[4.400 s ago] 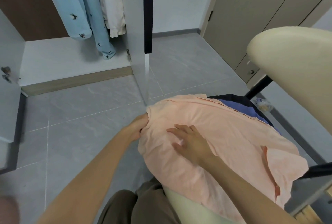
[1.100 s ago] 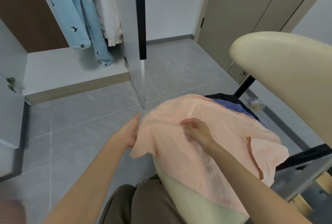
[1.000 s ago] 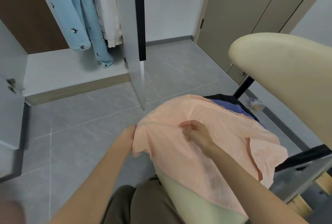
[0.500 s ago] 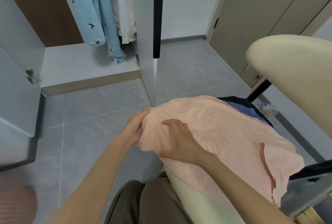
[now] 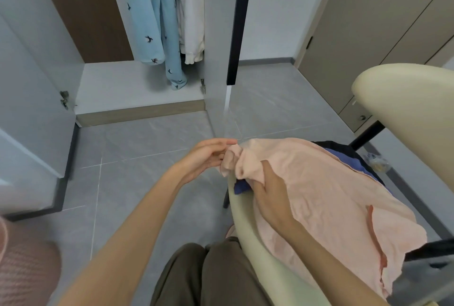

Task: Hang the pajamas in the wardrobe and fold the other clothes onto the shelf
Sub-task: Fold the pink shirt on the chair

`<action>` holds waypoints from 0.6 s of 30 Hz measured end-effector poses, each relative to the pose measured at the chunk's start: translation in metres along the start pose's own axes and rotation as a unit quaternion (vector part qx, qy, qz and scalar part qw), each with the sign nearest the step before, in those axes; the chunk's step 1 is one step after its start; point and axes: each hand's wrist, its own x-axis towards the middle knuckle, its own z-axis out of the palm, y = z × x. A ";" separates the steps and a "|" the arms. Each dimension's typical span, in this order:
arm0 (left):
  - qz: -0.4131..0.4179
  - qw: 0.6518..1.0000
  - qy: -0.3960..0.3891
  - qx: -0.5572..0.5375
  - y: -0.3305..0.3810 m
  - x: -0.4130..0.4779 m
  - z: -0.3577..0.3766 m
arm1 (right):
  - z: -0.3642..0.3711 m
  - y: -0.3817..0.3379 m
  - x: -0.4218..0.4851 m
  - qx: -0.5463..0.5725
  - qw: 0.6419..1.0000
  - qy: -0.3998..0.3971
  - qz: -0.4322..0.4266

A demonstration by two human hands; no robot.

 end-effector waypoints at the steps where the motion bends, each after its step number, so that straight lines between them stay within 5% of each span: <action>1: 0.002 1.000 -0.001 0.017 -0.002 -0.001 0.002 | -0.005 0.002 0.002 0.031 0.999 0.029 0.015; 5: 0.026 0.993 -0.032 0.108 -0.017 -0.002 0.007 | -0.021 0.012 0.016 0.111 0.979 0.131 0.108; 12: 0.005 0.935 0.009 0.355 -0.054 0.005 0.035 | -0.039 0.019 0.032 0.108 0.974 0.141 0.139; 18: 0.061 0.863 0.171 0.472 -0.059 0.013 0.039 | -0.048 0.017 0.039 0.089 0.974 0.152 0.142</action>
